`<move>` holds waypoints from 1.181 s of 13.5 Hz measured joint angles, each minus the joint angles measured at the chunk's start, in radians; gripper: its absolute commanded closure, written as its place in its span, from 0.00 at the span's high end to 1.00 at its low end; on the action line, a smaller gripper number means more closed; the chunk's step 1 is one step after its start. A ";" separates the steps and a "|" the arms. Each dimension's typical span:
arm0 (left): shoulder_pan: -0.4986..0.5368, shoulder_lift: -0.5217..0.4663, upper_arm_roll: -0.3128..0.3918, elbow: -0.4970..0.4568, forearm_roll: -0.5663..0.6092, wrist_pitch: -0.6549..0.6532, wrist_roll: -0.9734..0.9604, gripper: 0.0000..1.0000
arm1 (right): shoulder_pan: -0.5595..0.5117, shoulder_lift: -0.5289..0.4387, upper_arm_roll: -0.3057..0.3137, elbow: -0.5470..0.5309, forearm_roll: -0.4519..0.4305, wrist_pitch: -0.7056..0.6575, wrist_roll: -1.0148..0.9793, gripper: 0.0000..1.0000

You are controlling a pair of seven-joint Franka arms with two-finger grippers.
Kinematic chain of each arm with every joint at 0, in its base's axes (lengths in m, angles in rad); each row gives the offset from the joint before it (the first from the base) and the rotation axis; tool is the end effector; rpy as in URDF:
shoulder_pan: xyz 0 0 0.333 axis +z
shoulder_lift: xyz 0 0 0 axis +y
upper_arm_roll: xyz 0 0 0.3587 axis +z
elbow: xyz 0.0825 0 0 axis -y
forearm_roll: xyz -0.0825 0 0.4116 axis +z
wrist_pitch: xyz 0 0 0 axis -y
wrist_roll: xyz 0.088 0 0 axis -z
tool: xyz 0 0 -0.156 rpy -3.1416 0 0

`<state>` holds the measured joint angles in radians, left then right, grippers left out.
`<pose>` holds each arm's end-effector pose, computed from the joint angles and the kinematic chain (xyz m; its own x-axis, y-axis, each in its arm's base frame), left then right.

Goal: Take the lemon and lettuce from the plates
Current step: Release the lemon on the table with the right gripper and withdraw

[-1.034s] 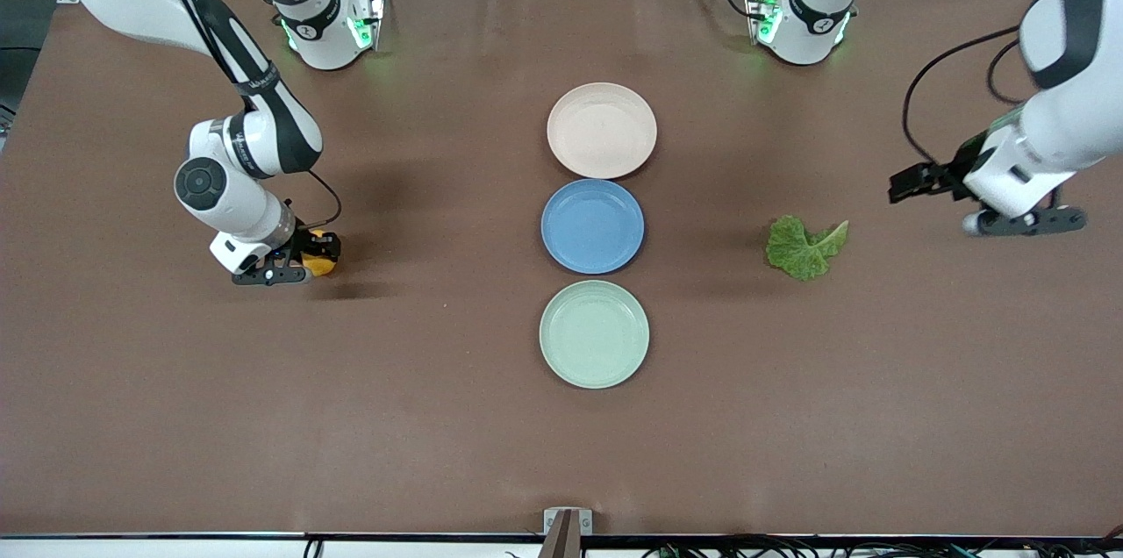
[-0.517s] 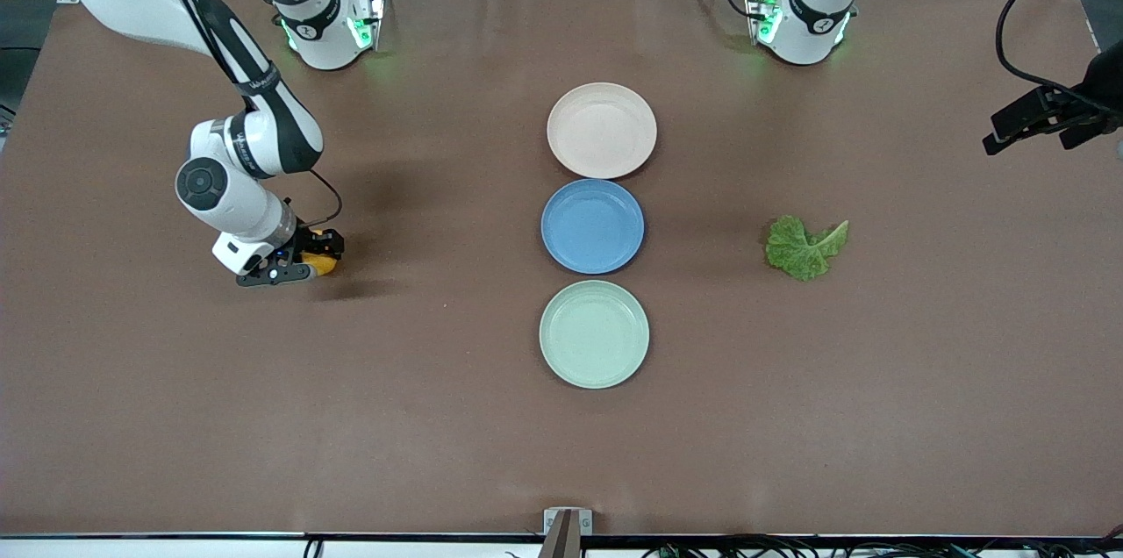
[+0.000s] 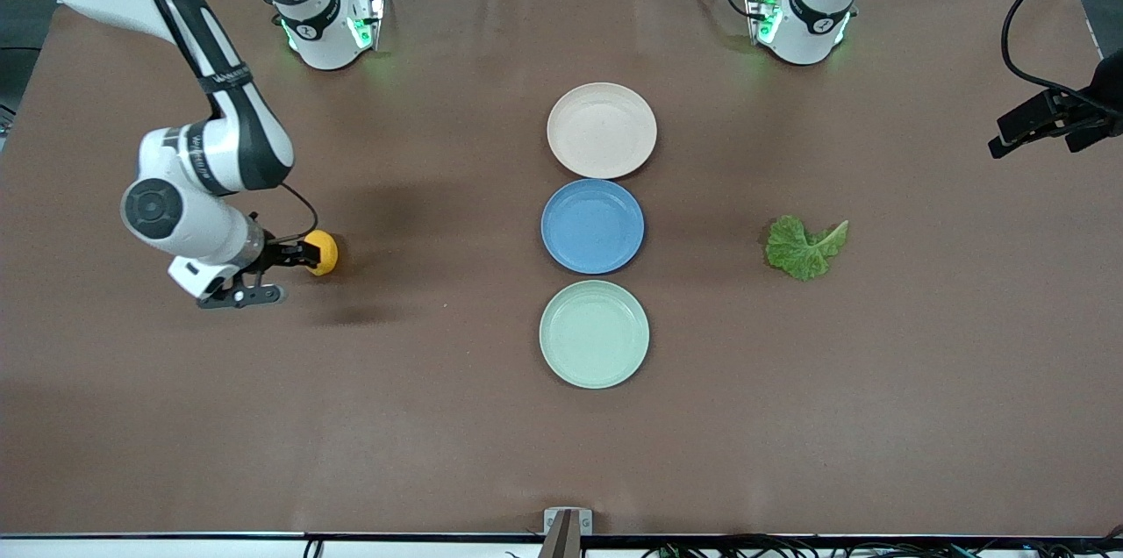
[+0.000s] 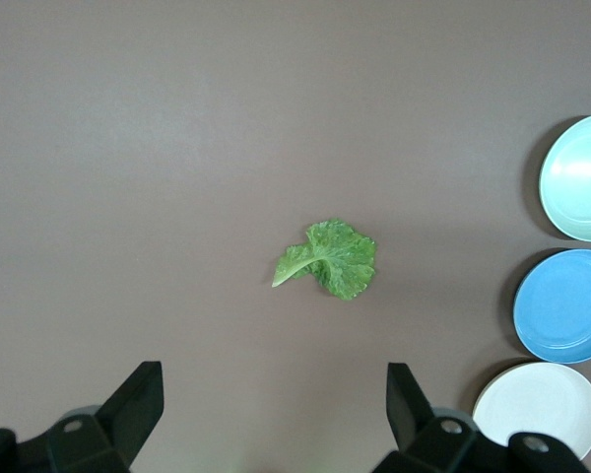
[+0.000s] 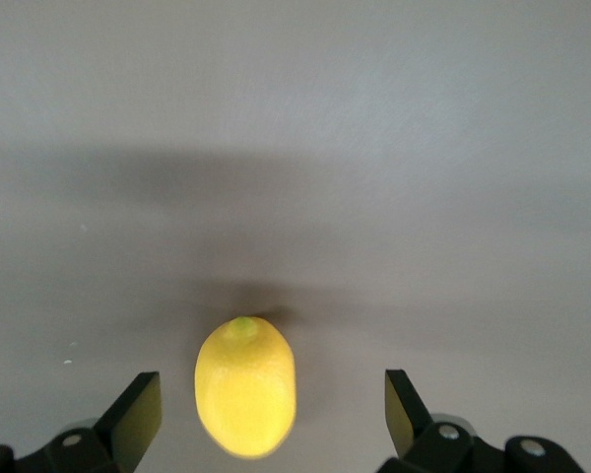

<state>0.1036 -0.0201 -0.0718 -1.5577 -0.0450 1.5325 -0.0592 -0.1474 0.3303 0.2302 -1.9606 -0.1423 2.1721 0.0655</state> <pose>0.5711 0.0106 0.6331 0.9960 0.0891 -0.0077 0.0894 -0.9951 0.0431 0.6270 0.0375 0.2758 0.9900 0.0934 -0.1061 0.0982 -0.9943 0.0409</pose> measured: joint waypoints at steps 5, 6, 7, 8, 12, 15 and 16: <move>0.000 0.016 0.001 0.008 0.000 0.000 0.000 1.00 | -0.004 -0.014 -0.003 0.206 0.001 -0.250 -0.008 1.00; 0.000 0.022 0.004 0.013 0.000 0.000 0.000 1.00 | -0.007 -0.016 -0.003 0.262 0.001 -0.320 -0.010 1.00; 0.000 0.028 0.008 0.020 0.000 0.000 0.000 1.00 | -0.012 -0.019 -0.004 0.321 0.001 -0.384 -0.013 1.00; -0.001 0.032 0.011 0.028 0.000 0.000 0.000 1.00 | -0.019 -0.021 -0.004 0.373 0.001 -0.435 -0.019 1.00; -0.077 0.037 0.087 0.041 0.000 0.000 0.000 1.00 | -0.072 -0.026 -0.004 0.493 0.001 -0.540 -0.136 1.00; -0.147 0.037 0.158 0.042 0.000 0.000 0.000 1.00 | -0.085 -0.026 -0.005 0.535 0.000 -0.555 -0.154 1.00; -0.154 0.037 0.167 0.042 0.000 0.000 0.000 1.00 | -0.085 -0.026 -0.004 0.539 0.000 -0.557 -0.154 1.00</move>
<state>-0.0502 0.0167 0.0952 -1.5156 -0.0450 1.5325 -0.0592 -0.2327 0.3047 0.2262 -1.4218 -0.1421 1.6150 -0.0888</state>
